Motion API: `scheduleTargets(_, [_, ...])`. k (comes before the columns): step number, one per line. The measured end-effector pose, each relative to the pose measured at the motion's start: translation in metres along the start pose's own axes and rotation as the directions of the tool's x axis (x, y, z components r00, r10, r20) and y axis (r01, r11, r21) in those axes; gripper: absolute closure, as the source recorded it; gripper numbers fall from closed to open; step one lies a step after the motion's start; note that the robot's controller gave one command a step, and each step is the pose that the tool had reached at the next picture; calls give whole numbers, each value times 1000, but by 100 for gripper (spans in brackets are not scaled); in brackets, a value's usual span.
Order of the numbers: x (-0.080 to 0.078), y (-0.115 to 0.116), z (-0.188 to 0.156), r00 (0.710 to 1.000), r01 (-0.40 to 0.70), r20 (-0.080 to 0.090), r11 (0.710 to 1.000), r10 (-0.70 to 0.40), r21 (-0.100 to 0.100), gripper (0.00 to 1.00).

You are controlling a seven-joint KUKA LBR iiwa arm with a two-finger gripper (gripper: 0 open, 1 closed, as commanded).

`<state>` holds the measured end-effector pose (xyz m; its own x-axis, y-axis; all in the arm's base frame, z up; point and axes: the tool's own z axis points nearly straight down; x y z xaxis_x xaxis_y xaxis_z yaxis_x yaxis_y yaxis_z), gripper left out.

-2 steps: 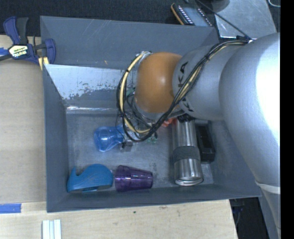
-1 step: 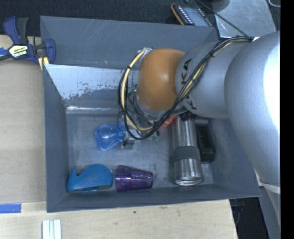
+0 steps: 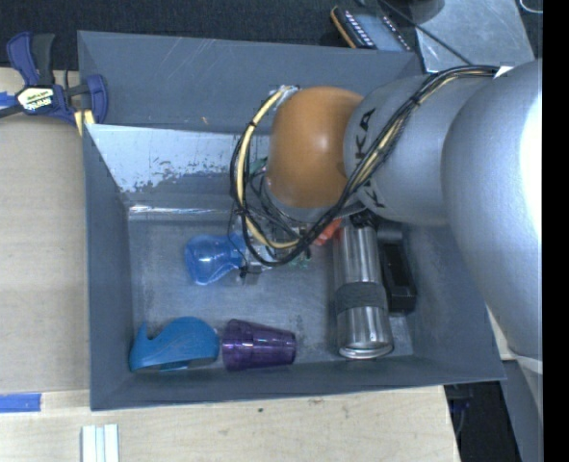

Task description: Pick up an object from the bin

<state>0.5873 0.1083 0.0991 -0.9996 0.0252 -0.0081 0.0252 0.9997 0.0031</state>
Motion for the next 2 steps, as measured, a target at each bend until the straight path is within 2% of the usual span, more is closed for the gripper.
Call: scheduleTargets(2, [1,0,-25,1000,0,-5,1000,0,1,100])
